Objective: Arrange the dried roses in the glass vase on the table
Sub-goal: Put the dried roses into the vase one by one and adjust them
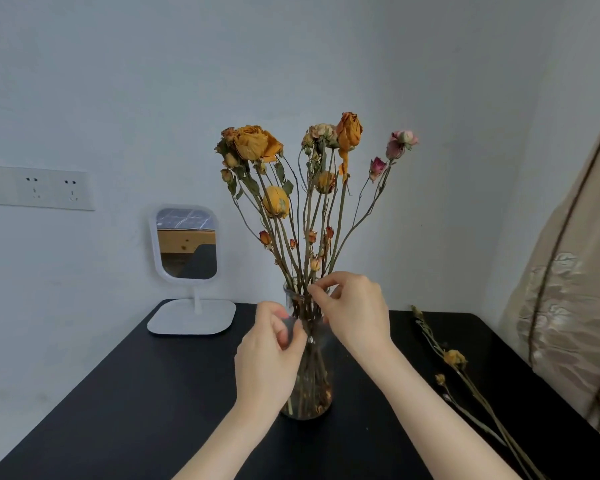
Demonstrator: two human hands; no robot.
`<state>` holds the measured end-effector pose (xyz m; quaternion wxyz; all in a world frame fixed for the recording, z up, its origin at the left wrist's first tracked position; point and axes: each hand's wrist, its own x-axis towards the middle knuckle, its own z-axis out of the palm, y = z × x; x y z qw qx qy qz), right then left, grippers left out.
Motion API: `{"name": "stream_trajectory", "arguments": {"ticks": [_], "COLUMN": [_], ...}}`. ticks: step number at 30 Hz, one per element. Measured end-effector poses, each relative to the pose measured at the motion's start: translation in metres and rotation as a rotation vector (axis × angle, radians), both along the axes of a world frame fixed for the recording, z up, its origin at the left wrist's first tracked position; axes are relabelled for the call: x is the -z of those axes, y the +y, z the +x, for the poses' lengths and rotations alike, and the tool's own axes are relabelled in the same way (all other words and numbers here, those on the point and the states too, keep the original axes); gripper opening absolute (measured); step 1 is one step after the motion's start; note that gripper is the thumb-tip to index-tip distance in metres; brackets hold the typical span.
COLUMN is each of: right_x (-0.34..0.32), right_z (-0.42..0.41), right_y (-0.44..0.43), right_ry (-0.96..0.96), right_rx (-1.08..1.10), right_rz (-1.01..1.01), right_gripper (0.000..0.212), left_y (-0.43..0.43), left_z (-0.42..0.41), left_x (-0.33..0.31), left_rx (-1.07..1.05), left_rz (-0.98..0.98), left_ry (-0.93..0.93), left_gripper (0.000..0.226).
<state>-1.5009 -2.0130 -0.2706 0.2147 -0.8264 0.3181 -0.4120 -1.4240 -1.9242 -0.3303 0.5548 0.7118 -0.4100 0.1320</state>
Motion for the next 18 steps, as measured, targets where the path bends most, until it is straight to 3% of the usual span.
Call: {"name": "stream_trajectory", "arguments": {"ticks": [6,10,18], "right_x": [0.009,0.024,0.057], "right_z": [-0.023,-0.053,-0.139], "right_y": [-0.001,-0.009,-0.058], "right_ry": [-0.022,-0.008,0.033], "right_rx": [-0.011,0.008,0.204], "right_rz": [0.039,0.067,0.280], "right_gripper": [0.010,0.007,0.006], "left_y": [0.000,-0.011,-0.048], "left_z": [-0.034,-0.060,-0.098], "left_x": [0.028,0.044,0.058], "left_rx": [0.184,0.340,0.491], "left_rz": [0.118,0.262,0.566], "left_ry": [-0.032,0.017,0.048], "left_gripper": [0.026,0.017,0.008]}}
